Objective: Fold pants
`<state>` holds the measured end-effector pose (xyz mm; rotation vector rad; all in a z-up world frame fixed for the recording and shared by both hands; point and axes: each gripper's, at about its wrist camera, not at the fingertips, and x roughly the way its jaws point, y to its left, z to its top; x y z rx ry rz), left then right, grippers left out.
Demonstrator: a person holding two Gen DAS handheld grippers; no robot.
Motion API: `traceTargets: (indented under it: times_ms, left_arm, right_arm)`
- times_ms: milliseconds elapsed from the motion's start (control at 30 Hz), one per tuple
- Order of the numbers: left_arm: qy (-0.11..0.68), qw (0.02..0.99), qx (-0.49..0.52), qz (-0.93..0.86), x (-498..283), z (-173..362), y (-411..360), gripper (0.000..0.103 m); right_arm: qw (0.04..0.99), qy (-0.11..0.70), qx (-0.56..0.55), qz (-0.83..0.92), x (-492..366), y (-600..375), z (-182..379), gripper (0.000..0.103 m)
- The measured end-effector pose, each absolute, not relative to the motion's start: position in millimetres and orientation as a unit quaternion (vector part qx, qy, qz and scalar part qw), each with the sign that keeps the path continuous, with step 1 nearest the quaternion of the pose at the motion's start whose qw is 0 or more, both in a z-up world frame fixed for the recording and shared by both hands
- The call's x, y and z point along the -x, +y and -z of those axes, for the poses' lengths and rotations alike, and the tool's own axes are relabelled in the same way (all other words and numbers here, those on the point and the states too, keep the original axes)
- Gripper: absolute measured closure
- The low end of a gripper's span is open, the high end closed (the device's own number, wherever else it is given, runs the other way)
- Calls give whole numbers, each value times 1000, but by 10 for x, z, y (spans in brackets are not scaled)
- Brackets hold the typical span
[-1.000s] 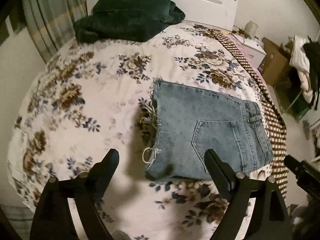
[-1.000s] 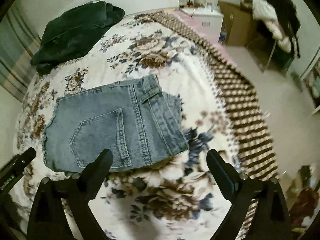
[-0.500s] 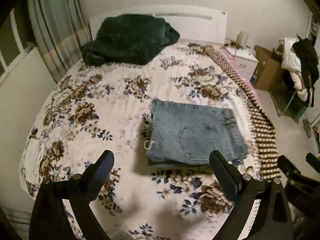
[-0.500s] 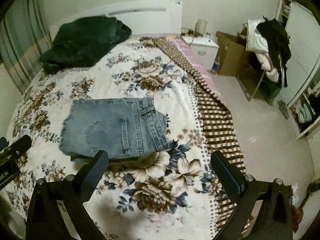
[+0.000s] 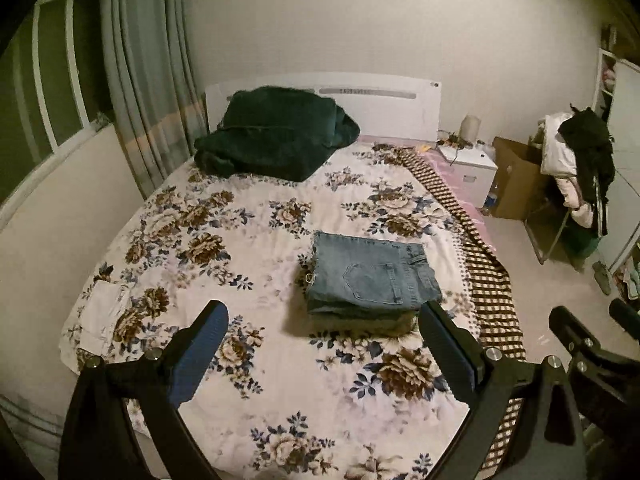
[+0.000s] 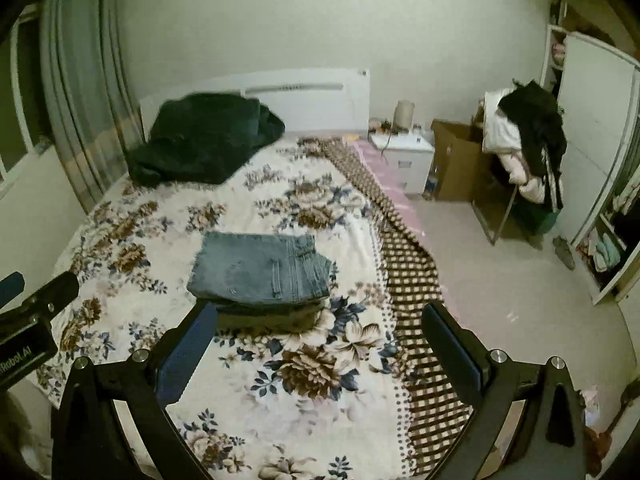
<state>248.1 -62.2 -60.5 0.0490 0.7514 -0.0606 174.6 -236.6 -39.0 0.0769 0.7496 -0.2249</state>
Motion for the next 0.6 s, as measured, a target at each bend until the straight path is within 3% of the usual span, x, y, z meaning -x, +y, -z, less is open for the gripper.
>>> traceTargets:
  times_ms: [267,600]
  left_arm:
    - [336,941,-18,35,-2011,118,-404,6]
    - [321,946,-23,36,-1675,-43,-205,4]
  right_arm:
    - [937,325,-45,121,-971,-2183,-263,0]
    - [947,295,-36,124,-495,-1837,-773,0]
